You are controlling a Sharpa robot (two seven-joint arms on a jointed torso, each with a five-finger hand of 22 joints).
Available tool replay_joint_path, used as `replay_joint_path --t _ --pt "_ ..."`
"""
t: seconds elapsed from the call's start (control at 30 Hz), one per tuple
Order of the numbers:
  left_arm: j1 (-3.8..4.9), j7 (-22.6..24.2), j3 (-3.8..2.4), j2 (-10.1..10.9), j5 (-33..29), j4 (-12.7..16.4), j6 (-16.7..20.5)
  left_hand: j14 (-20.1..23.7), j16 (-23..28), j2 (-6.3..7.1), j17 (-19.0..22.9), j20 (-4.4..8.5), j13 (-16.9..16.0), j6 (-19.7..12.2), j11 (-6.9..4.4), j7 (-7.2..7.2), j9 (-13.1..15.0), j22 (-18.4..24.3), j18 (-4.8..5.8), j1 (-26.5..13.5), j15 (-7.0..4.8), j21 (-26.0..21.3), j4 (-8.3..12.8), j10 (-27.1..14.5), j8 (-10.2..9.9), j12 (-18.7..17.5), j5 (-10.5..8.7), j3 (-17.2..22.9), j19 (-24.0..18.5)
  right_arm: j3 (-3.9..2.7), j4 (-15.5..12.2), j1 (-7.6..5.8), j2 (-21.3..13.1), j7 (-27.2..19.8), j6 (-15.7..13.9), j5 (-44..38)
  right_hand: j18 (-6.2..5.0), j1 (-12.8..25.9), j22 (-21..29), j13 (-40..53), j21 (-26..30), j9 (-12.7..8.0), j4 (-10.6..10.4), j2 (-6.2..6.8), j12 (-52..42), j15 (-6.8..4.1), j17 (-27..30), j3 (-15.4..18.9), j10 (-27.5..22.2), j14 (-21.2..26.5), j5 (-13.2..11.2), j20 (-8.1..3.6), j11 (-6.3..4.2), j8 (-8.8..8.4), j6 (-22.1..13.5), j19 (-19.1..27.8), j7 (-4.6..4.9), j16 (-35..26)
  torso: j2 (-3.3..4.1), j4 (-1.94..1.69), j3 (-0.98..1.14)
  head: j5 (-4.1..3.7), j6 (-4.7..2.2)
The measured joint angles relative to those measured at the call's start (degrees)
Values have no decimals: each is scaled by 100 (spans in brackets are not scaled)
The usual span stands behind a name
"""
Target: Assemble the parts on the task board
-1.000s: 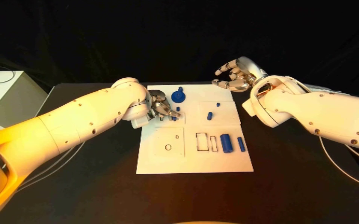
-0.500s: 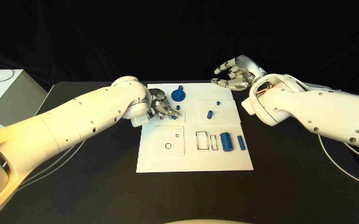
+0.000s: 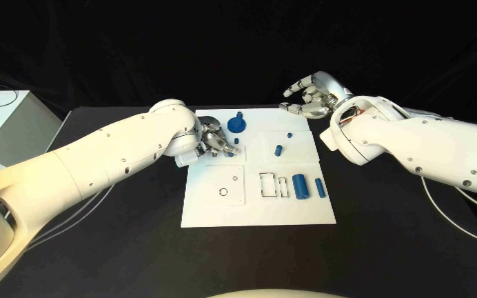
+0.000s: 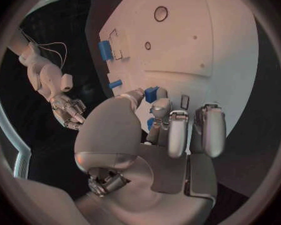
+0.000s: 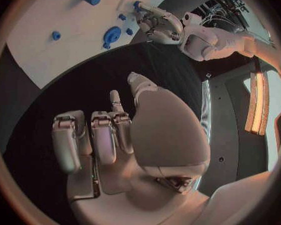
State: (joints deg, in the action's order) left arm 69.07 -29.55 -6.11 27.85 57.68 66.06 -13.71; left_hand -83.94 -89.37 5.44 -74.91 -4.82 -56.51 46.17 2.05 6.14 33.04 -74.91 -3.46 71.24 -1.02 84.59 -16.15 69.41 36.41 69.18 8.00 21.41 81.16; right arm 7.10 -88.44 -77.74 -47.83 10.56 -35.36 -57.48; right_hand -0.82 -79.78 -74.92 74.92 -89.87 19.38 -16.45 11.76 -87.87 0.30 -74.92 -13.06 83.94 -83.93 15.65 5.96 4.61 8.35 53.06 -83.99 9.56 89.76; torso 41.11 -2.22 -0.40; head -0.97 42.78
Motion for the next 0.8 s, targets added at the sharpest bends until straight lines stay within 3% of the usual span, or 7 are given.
replay_joint_path --t 0.2,0.43,0.63,0.67,0.8 --pt "7 7 -3 3 -10 1 -6 0 0 61 0 12 13 -42 -21 1 79 0 0 222 -43 0 99 -21 -1 -24 -10 566 -12 0 8 0 3 12 19 -3 0 0 1 0 0 0 0 0 0 0 0 0 0 0 0 0 0 0 0 0 0 0 -4 0 3 -1 9" --pt "9 9 -1 38 -31 45 6 0 0 203 0 63 31 -106 -54 -36 90 0 -1 197 -82 -20 390 -28 39 -50 15 1627 -19 0 23 2 4 31 44 -9 0 0 1 0 0 0 0 0 0 0 1 0 0 0 0 0 0 0 0 0 0 0 -5 3 3 3 13" --pt "6 6 0 151 -44 159 71 -20 0 252 0 84 23 -123 -116 -61 90 0 -1 -33 -103 -21 429 34 39 -57 14 1908 2 1 34 4 3 52 66 -17 0 0 1 -1 0 -1 0 0 0 0 1 0 0 0 0 0 0 0 0 0 0 0 -7 -3 3 -9 8" --pt "6 5 -2 173 -46 182 85 -7 0 278 0 84 27 -135 -124 -72 90 0 0 -110 -116 -21 604 43 39 -74 1 2140 2 1 36 5 2 55 69 -18 0 0 1 -1 0 0 0 0 0 0 1 0 0 0 0 0 0 0 0 0 0 0 -8 -4 3 -12 8" --pt "6 2 -7 265 -55 264 155 0 -1 295 0 118 -22 -143 -142 -82 90 0 0 -276 -123 -21 543 113 144 -56 66 2202 -5 1 42 8 -1 67 82 -34 0 0 2 -1 0 0 0 0 0 0 1 0 0 0 0 0 0 0 0 0 0 0 -12 -8 4 -18 8"
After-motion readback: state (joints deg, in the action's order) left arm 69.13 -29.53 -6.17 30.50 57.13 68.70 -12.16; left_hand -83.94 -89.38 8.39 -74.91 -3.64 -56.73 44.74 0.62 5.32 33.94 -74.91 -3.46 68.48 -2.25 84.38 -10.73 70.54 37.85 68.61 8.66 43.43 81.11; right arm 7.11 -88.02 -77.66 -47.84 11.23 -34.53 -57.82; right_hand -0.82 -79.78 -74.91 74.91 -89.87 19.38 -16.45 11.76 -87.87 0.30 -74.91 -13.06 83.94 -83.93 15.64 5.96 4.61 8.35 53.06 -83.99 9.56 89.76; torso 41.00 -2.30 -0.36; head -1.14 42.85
